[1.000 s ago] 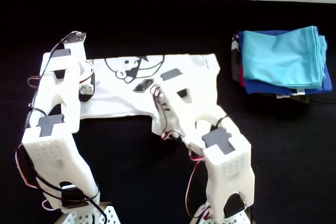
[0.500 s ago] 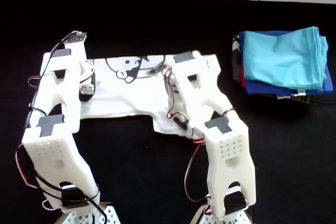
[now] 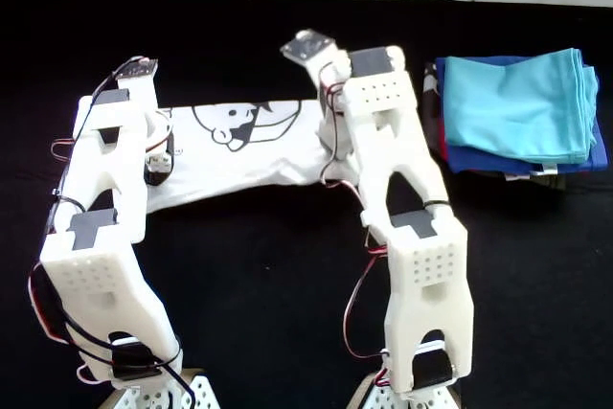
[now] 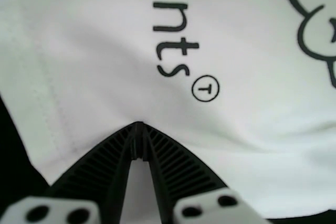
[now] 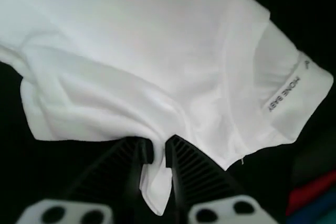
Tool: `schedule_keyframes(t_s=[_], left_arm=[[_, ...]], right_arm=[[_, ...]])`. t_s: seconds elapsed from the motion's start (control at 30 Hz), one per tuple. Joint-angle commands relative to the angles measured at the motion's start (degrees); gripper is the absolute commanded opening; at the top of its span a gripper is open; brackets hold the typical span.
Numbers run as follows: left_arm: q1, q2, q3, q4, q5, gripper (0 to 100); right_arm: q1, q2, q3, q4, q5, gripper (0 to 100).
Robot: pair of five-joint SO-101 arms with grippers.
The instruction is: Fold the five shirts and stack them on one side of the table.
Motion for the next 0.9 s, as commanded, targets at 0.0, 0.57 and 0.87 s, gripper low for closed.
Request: schedule_keyframes(t_s=[0.0,0.57,0.87], left_arm=[[0.4,0.22,-0.04,-1.14,0.09,1],[0.4,0.22,-0.04,-1.14,0.09,1],[0.4,0.22,-0.04,-1.14,0.09,1]], right_arm=[[1.36,1.19,-1.36,-6.37,0.26,0.9],[5.49,8.13,-14.55,-12.26,-21.98,23.5],[3.3,7.87,-20.97,5.49,-21.89,20.7]])
